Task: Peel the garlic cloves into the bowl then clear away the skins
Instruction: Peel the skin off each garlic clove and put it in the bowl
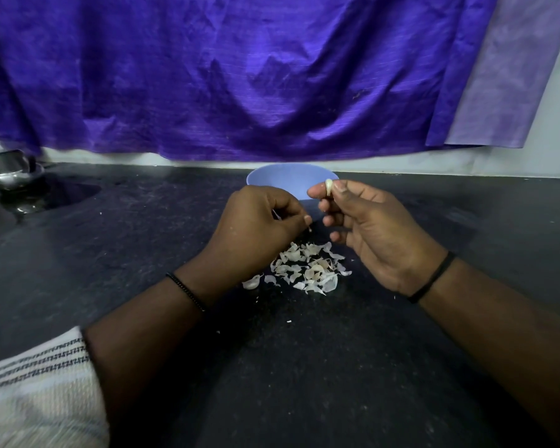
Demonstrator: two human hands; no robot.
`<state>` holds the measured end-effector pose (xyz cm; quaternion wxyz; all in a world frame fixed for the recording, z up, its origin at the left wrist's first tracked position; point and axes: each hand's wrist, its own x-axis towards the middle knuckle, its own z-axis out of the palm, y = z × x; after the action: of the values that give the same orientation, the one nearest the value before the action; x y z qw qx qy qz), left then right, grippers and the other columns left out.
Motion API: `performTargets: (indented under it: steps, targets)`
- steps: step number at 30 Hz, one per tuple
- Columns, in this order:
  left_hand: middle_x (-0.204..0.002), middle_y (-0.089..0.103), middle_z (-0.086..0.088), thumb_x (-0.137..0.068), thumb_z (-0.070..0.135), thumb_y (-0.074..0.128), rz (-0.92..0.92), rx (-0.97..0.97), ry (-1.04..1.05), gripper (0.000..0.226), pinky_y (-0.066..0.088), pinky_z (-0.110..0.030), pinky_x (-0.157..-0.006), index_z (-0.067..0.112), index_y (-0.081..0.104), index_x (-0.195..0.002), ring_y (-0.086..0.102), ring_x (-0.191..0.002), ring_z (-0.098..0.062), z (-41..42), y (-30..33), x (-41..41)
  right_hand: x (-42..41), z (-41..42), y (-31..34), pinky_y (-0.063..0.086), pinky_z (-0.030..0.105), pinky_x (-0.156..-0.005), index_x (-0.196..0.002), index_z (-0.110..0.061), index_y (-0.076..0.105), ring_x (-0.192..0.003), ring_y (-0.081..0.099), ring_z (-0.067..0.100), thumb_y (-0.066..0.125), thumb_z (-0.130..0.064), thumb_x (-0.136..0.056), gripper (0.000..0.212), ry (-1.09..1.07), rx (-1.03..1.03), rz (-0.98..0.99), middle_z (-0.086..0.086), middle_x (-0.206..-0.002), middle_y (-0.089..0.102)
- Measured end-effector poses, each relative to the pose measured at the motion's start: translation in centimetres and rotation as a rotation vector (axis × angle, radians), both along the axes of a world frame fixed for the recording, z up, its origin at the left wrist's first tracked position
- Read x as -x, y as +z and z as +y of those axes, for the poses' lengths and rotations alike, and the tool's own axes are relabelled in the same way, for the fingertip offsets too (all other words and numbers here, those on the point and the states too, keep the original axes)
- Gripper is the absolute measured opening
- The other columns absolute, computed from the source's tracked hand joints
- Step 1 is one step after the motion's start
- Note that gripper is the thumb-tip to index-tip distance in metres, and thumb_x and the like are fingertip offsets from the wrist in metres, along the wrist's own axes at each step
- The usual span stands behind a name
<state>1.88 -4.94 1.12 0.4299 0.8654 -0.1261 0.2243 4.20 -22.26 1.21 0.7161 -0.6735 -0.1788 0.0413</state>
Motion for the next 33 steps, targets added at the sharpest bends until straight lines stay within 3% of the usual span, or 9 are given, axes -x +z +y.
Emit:
performTargets:
  steps: [3, 8, 13, 18, 23, 28, 33]
  targets:
    - [-0.063, 0.065, 0.021, -0.091, 0.019, 0.068, -0.022, 0.016, 0.032, 0.013, 0.044, -0.016, -0.058, 0.022, 0.076, -0.082, 0.059, -0.056, 0.002, -0.1, -0.1, 0.0, 0.0, 0.1, -0.1, 0.040, 0.024, -0.067, -0.094, -0.024, 0.078, -0.077, 0.051, 0.009, 0.051, -0.027, -0.102, 0.028, -0.021, 0.057, -0.043, -0.008, -0.084, 0.062]
    - [-0.084, 0.073, 0.003, -0.090, 0.020, 0.071, -0.087, 0.258, -0.011, 0.009, 0.053, -0.030, -0.055, 0.029, 0.074, -0.088, 0.061, -0.053, -0.010, -0.1, 0.3, 0.0, 0.3, 0.1, -0.1, 0.041, 0.024, -0.067, -0.095, -0.025, 0.076, -0.076, 0.052, 0.009, 0.050, -0.026, -0.103, 0.028, -0.074, 0.184, -0.109, -0.010, -0.080, 0.064]
    - [-0.068, 0.068, 0.001, -0.079, 0.017, 0.082, -0.044, 0.325, -0.021, 0.006, 0.040, -0.018, -0.047, 0.018, 0.076, -0.082, 0.054, -0.051, -0.010, -0.2, 0.2, -0.1, 0.4, 0.5, -0.3, 0.042, 0.017, -0.062, -0.101, -0.023, 0.073, -0.073, 0.053, 0.004, 0.052, -0.024, -0.103, 0.021, -0.116, 0.223, -0.148, -0.010, -0.078, 0.065]
    - [-0.069, 0.071, 0.000, -0.081, 0.010, 0.079, -0.047, 0.316, -0.041, 0.010, 0.046, -0.022, -0.055, 0.018, 0.076, -0.076, 0.056, -0.053, -0.003, -0.5, 0.2, 0.0, 0.9, 0.9, -0.2, 0.041, 0.005, -0.057, -0.102, -0.017, 0.073, -0.065, 0.057, -0.012, 0.054, -0.017, -0.101, 0.019, -0.141, 0.192, -0.197, -0.010, -0.082, 0.069]
    - [-0.057, 0.067, 0.012, -0.083, 0.007, 0.077, -0.017, 0.346, -0.046, 0.013, 0.043, -0.011, -0.051, 0.015, 0.074, -0.074, 0.056, -0.048, 0.004, -0.8, 0.2, 0.2, 1.3, 1.1, -0.2, 0.040, 0.003, -0.057, -0.098, -0.017, 0.073, -0.065, 0.059, -0.015, 0.053, -0.015, -0.101, 0.021, -0.148, 0.184, -0.198, -0.012, -0.083, 0.070]
    - [-0.054, 0.064, 0.009, -0.084, 0.009, 0.075, -0.022, 0.285, -0.015, 0.009, 0.045, -0.018, -0.050, 0.010, 0.074, -0.075, 0.053, -0.048, -0.001, -1.1, -0.3, 0.1, 1.1, 1.4, -0.3, 0.042, 0.004, -0.059, -0.102, -0.015, 0.076, -0.074, 0.062, -0.013, 0.056, -0.014, -0.100, 0.020, -0.200, 0.187, -0.227, -0.009, -0.094, 0.075]
    - [-0.058, 0.066, 0.008, -0.084, 0.011, 0.076, -0.024, 0.291, 0.003, 0.011, 0.045, -0.019, -0.049, 0.015, 0.074, -0.075, 0.056, -0.048, -0.003, -1.1, -0.4, 0.0, 0.8, 1.2, -0.3, 0.045, 0.010, -0.058, -0.102, -0.016, 0.074, -0.067, 0.062, -0.009, 0.064, -0.011, -0.095, 0.014, -0.223, 0.132, -0.240, -0.011, -0.081, 0.074]
